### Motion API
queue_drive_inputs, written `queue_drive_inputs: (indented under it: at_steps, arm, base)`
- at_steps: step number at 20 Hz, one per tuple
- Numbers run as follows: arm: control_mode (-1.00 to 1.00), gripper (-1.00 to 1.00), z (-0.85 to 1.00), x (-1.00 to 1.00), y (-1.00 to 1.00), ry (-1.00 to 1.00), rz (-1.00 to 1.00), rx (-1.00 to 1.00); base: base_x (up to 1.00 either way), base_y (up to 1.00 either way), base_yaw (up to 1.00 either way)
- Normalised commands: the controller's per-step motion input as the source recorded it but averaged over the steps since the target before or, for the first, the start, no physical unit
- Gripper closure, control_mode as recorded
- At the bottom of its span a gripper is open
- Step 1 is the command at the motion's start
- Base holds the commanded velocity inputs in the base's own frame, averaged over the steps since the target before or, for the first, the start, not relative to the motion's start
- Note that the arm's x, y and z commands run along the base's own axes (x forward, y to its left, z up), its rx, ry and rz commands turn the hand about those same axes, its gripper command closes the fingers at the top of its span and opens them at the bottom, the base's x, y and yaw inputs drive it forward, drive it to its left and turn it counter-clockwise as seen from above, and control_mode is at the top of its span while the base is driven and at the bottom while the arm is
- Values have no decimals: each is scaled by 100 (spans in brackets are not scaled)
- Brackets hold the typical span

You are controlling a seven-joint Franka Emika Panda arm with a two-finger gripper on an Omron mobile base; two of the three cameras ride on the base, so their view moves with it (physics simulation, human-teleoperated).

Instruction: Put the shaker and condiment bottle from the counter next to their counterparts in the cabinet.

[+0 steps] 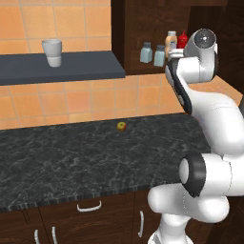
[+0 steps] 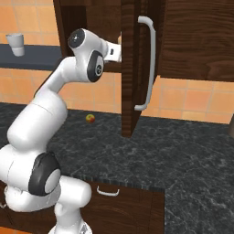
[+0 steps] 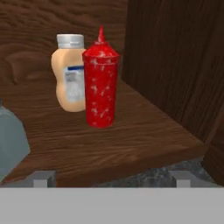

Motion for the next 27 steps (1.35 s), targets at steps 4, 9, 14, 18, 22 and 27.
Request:
queue_drive_inputs:
  at_steps: [4,9,14,18,22,27]
  arm:
    - [-100,-100,2,-98,27,1,0,2]
    - [-100,-100,1,-100,35,0,0,0]
    - [-100,-100,0,-100,50,-2,0,0]
    - [-100,-100,0,-100,57,-6,0,0]
    - [-100,-100,0,-100,61,-6,0,0]
    - [-100,-100,-4,-100,63,-4,0,0]
  base:
    - [0,0,0]
    - [0,0,0]
    - [0,0,0]
    - [0,0,0]
    - [0,0,0]
    - [0,0,0]
